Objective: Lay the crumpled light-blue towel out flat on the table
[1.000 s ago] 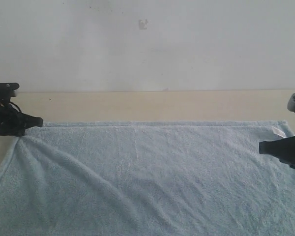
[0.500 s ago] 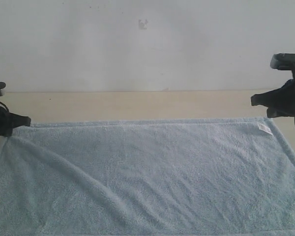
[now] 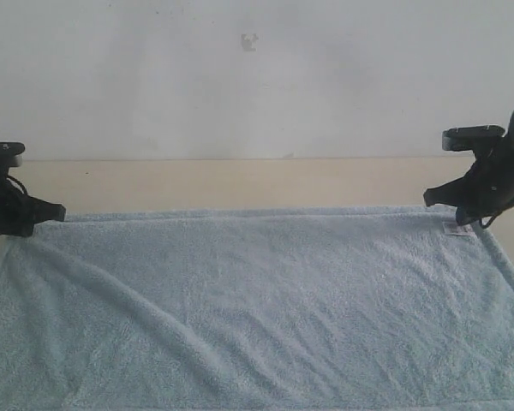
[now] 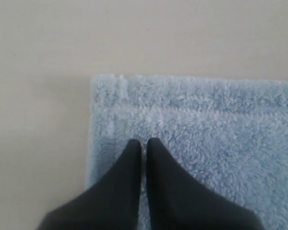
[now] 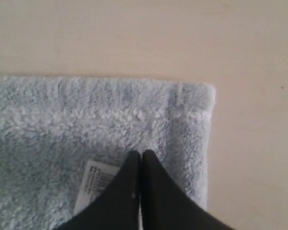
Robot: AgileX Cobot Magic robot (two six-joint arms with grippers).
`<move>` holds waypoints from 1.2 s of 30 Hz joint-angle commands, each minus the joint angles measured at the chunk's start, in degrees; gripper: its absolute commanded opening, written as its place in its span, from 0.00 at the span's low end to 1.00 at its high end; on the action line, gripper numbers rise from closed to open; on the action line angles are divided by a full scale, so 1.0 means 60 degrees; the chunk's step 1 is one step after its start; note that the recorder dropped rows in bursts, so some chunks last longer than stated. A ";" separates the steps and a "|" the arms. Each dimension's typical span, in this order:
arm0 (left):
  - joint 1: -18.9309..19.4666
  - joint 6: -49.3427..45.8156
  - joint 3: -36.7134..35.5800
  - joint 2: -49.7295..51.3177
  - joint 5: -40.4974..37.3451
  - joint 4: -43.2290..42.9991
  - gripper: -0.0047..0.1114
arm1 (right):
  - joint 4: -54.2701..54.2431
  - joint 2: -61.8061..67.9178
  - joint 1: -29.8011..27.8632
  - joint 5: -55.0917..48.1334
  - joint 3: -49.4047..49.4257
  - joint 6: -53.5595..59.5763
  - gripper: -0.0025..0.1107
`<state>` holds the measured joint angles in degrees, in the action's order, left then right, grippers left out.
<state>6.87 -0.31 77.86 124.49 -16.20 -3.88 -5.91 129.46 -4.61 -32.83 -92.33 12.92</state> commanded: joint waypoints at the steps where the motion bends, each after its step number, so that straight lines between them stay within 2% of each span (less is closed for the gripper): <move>1: -0.0036 -0.0143 0.0006 -0.0117 0.0161 -0.0035 0.08 | 0.0601 0.0123 -0.0078 0.0086 -0.0360 -0.0216 0.02; 6: -0.0036 -0.0143 0.0006 -0.0117 0.0202 -0.0035 0.08 | 0.1552 0.0341 -0.0095 -0.0038 -0.0661 -0.1046 0.02; 11: -0.0036 -0.0143 0.0006 -0.0117 0.0202 -0.0035 0.08 | 0.1623 0.0540 -0.0122 -0.0056 -0.0658 -0.1069 0.02; 14: -0.0016 -0.0455 0.0006 -0.0117 0.0191 -0.0035 0.08 | 0.2583 0.0540 -0.0458 -0.0138 -0.0658 -0.2561 0.02; 21: -0.0035 -0.0643 0.0020 -0.0761 0.0348 -0.0035 0.08 | 0.2631 0.0540 -0.0582 -0.0129 -0.0658 -0.2153 0.02; 31: -0.0035 -0.0789 0.0002 -0.1648 -0.1275 0.0050 0.08 | 0.2546 0.0073 -0.0565 -0.0020 -0.0603 -0.2153 0.02; 36: -0.0035 -0.1784 -0.0707 -0.2264 -0.1539 0.1120 0.08 | 0.1844 -0.0723 -0.0565 -0.0051 -0.0190 -0.1508 0.02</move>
<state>6.87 -7.66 76.00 113.32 -24.50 -1.03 7.56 128.59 -7.75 -33.84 -95.43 1.10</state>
